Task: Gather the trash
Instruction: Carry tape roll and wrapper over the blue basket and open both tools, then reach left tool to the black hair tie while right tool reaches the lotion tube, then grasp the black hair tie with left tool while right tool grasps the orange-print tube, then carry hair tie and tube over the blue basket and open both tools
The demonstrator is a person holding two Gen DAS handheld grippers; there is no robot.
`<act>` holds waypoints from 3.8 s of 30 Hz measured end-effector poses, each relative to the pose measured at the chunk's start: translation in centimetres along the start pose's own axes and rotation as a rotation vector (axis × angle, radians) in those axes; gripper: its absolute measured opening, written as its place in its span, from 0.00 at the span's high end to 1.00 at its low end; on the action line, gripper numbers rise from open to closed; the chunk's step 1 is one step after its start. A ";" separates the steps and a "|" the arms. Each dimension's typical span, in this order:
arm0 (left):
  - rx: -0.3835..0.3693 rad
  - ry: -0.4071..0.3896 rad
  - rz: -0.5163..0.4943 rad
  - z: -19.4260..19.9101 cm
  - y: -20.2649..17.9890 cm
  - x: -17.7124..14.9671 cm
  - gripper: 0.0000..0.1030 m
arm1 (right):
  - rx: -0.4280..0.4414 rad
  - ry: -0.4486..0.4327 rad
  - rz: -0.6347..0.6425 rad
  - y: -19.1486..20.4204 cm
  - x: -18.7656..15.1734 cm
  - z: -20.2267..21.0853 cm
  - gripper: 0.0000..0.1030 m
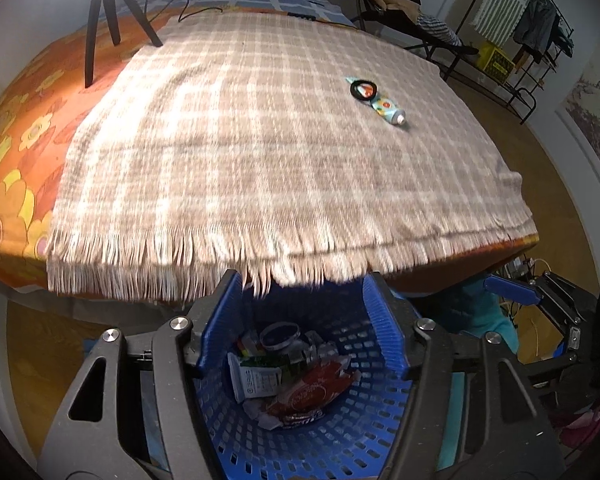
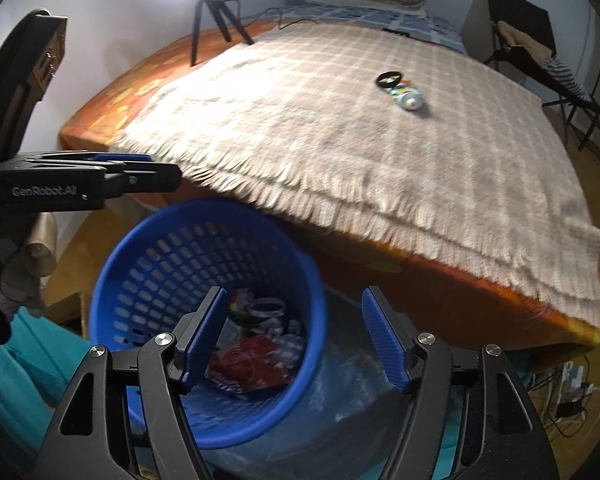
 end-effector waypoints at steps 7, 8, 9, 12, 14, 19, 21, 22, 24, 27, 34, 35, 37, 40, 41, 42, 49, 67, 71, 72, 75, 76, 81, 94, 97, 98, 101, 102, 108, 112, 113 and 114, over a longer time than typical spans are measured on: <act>-0.009 -0.044 -0.044 0.1 -1.8 3.6 0.37 | -0.044 -0.050 -0.020 -2.8 2.0 0.5 0.33; -0.012 -0.050 -0.051 0.1 -2.1 4.2 0.37 | -0.046 -0.062 -0.023 -3.2 2.3 0.7 0.33; -0.015 -0.055 -0.057 0.1 -2.4 4.9 0.37 | -0.047 -0.075 -0.026 -3.7 2.8 0.8 0.33; -0.021 -0.070 -0.075 -0.3 -3.3 7.1 0.37 | -0.046 -0.121 -0.037 -5.1 4.3 1.0 0.33; -0.026 -0.079 -0.078 -0.8 -3.8 8.6 0.37 | -0.038 -0.144 -0.052 -6.1 5.4 0.9 0.33; -0.060 -0.070 -0.056 -3.2 -4.6 12.0 0.37 | -0.040 -0.173 -0.084 -8.2 7.8 0.1 0.33; -0.063 -0.060 -0.059 -4.3 -5.1 12.9 0.37 | -0.040 -0.170 -0.075 -8.7 8.6 -0.7 0.33; -0.065 -0.056 -0.059 -4.8 -5.2 13.4 0.37 | -0.040 -0.169 -0.068 -8.9 8.8 -1.0 0.33; -0.072 -0.042 -0.055 -6.2 -5.5 14.3 0.37 | -0.049 -0.163 -0.054 -9.2 9.3 -1.8 0.33; -0.087 -0.010 -0.027 -8.5 -5.5 15.5 0.37 | -0.053 -0.154 -0.058 -10.0 10.1 -3.0 0.33; -0.095 0.034 -0.003 -12.5 -5.8 17.2 0.37 | -0.013 -0.147 -0.106 -11.8 11.4 -5.3 0.33; -0.096 0.034 -0.009 -12.9 -6.0 17.4 0.37 | -0.011 -0.147 -0.107 -11.9 11.6 -5.5 0.33; -0.095 0.034 -0.018 -13.6 -6.4 17.9 0.37 | -0.004 -0.146 -0.110 -12.2 12.0 -6.0 0.33; -0.098 0.038 -0.021 -14.6 -7.0 18.5 0.43 | 0.002 -0.142 -0.109 -12.4 12.5 -6.8 0.33; -0.099 0.041 -0.021 -14.9 -7.1 18.7 0.44 | 0.003 -0.141 -0.107 -12.4 12.7 -7.0 0.33; -0.097 0.043 -0.023 -15.1 -7.2 18.9 0.44 | 0.005 -0.140 -0.104 -12.4 12.9 -7.2 0.33; -0.052 0.048 -0.042 -16.7 -7.3 19.7 0.68 | 0.001 -0.139 -0.087 -12.6 14.1 -8.3 0.33; -0.004 -0.016 0.051 -14.8 -1.5 21.3 0.94 | -0.032 -0.099 -0.055 -12.4 18.3 -12.0 0.33; 0.002 -0.030 0.064 -14.0 -0.5 21.6 0.94 | -0.054 -0.071 -0.052 -12.4 18.9 -13.0 0.33; 0.002 -0.032 0.065 -13.9 -0.4 21.6 0.94 | -0.062 -0.069 -0.047 -12.3 19.1 -13.1 0.36; 0.005 -0.040 0.063 -13.3 -0.1 21.7 0.94 | -0.067 -0.070 -0.048 -12.3 19.2 -13.0 0.58; 0.006 -0.043 0.063 -13.1 -0.1 21.6 0.94 | -0.068 -0.068 -0.051 -12.3 19.3 -12.9 0.65; 0.014 -0.064 0.040 -11.5 -0.4 21.2 0.94 | -0.050 -0.067 -0.070 -12.6 18.9 -12.5 0.67; 0.015 -0.123 -0.026 -5.2 -2.2 17.3 0.94 | -0.028 -0.148 -0.108 -12.1 17.3 -7.3 0.67; 0.013 -0.135 -0.034 -3.5 -2.3 16.0 0.94 | -0.021 -0.164 -0.096 -11.3 16.9 -6.0 0.67; 0.015 -0.140 -0.040 -3.1 -2.3 15.7 0.94 | -0.018 -0.170 -0.091 -11.0 16.8 -5.5 0.67; 0.014 -0.152 -0.045 -1.5 -2.3 14.0 0.94 | -0.007 -0.187 -0.081 -9.9 16.1 -4.0 0.67; 0.013 -0.153 -0.045 -1.0 -2.3 13.3 0.94 | -0.002 -0.192 -0.080 -9.5 15.8 -3.4 0.67; 0.025 -0.162 -0.064 1.3 -1.8 9.8 0.94 | 0.022 -0.207 -0.050 -7.3 13.8 -0.9 0.67; 0.019 -0.158 -0.065 2.4 -1.6 7.5 0.94 | 0.042 -0.207 -0.035 -5.7 12.4 0.3 0.67; 0.018 -0.156 -0.066 2.6 -1.5 6.9 0.94 | 0.046 -0.207 -0.032 -5.3 12.1 0.5 0.67; 0.017 -0.153 -0.069 2.8 -1.4 6.3 0.94 | 0.051 -0.206 -0.028 -4.9 11.7 0.8 0.67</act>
Point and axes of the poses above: each gripper's, at about its wrist camera, not at the fingertips, and z roughly against the way its jaws point, y to its left, x to its top, the point moved 6 cm from there along -z, roughly the way its jaws point, and after that the axes turned 1 degree about z, right-handed, at the moved point
